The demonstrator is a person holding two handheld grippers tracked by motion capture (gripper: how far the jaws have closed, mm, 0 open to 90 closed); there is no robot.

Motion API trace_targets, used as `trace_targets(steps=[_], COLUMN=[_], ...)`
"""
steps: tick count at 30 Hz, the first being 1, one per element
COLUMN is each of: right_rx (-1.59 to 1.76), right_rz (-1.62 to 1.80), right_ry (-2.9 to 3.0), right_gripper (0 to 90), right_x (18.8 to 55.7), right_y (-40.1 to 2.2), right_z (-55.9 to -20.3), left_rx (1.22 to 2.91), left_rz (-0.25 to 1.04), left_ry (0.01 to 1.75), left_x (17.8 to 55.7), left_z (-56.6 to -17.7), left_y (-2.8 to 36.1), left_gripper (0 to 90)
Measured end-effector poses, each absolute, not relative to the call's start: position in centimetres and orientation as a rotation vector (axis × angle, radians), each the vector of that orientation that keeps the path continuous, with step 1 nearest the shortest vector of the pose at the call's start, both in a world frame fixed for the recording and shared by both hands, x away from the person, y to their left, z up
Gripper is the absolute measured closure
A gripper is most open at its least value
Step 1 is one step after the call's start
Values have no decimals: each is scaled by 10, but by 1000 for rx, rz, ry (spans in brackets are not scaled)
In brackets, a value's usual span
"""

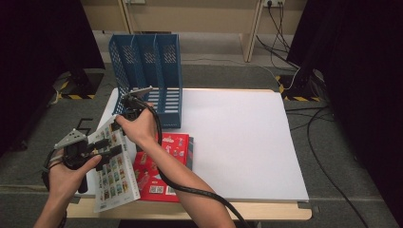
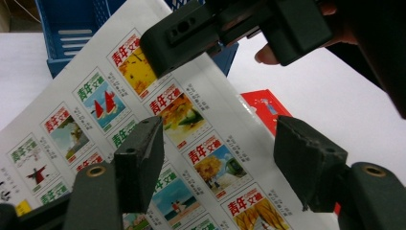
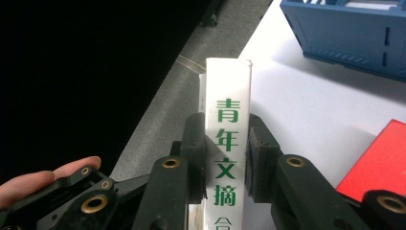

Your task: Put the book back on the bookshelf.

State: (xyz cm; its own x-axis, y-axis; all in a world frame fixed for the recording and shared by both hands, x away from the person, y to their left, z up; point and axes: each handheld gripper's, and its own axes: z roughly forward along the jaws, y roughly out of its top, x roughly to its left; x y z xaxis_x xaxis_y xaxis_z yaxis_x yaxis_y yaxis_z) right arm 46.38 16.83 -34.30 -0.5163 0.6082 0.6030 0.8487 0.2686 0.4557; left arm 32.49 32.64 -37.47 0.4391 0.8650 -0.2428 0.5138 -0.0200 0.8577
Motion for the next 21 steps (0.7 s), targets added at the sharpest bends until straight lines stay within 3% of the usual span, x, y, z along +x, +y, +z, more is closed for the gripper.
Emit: trace_targets(steps=[21], right_rx=[-1310], right_rz=[-1227], right_ry=[-2293], right_gripper=[742], right_x=[460], right_y=[180], right_z=[-318], left_rx=[1675], left_rz=[518], left_ry=[1217], left_x=[327], left_z=[-357], left_y=[315], left_gripper=[320])
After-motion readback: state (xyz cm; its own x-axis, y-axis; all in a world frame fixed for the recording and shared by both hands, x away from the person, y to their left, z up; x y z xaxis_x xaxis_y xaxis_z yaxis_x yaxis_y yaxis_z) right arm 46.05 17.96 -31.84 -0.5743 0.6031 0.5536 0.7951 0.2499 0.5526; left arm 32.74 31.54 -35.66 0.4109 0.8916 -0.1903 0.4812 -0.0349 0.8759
